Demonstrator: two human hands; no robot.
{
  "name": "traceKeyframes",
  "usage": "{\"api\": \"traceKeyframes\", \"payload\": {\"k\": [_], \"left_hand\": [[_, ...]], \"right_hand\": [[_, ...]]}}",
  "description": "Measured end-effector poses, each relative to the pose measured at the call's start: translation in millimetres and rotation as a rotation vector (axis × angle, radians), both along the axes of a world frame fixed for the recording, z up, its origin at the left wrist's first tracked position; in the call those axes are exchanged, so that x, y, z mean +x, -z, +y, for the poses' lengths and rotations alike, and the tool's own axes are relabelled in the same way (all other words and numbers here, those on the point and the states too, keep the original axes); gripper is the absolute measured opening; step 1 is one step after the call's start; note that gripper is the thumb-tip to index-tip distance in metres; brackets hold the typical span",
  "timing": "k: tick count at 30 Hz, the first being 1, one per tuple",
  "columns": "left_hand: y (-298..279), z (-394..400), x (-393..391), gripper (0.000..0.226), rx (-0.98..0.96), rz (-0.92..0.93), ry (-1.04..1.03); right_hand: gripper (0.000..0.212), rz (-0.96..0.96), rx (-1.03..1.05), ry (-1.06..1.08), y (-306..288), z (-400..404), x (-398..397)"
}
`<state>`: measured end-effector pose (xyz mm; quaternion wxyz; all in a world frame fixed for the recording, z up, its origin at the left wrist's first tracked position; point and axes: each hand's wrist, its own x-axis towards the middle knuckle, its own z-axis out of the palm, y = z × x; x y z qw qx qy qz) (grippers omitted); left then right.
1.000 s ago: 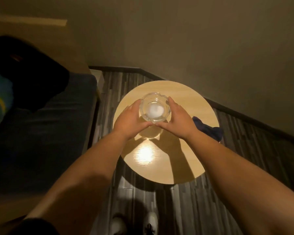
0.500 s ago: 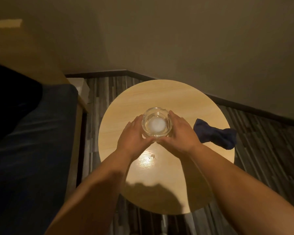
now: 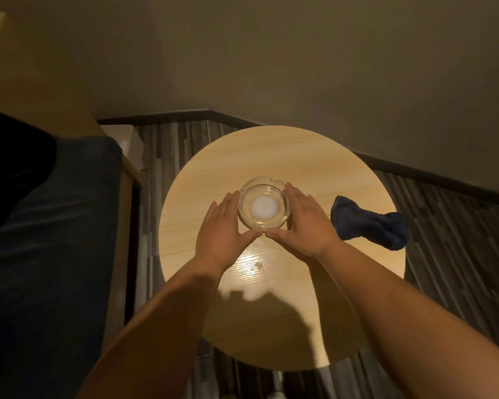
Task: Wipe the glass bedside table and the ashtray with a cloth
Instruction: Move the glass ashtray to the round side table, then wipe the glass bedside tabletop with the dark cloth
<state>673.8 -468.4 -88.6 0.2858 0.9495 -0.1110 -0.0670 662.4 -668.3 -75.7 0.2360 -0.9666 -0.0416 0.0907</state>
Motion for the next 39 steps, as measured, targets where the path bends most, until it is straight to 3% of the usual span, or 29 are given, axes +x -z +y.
{"api": "traceKeyframes", "payload": {"k": [9, 12, 18, 26, 31, 33, 36, 39], "left_hand": [[1.7, 2.7, -1.2, 0.092, 0.032, -0.028, 0.022], [1.1, 3.0, -0.6, 0.092, 0.052, -0.023, 0.028], [-10.1, -0.4, -6.1, 0.092, 0.06, -0.024, 0.035], [-16.3, -3.2, -8.8, 0.093, 0.065, 0.0, 0.034], [-10.9, 0.4, -10.7, 0.099, 0.011, 0.022, -0.004], [-15.0, -6.9, -21.8, 0.095, 0.003, -0.065, -0.012], [-30.3, -52.3, -34.6, 0.084, 0.065, -0.249, 0.177], [-41.0, -126.0, -38.1, 0.075, 0.115, -0.277, 0.41]], "right_hand": [[0.108, 0.032, -0.024, -0.027, -10.0, -2.8, -0.1], [0.093, -0.041, -0.067, -0.056, -25.9, -13.7, -5.8], [0.063, -0.166, -0.355, -0.09, -50.9, -75.4, -24.7], [0.068, 0.001, -0.48, -0.029, -45.3, -121.2, -53.6], [0.069, -0.014, -0.433, 0.017, -41.7, -119.0, -63.7], [0.067, -0.027, -0.42, 0.034, -42.7, -124.8, -71.8], [0.063, -0.049, -0.412, 0.099, -47.3, -141.2, -85.3], [0.065, -0.028, -0.451, 0.176, -48.2, -161.3, -100.0]]}}
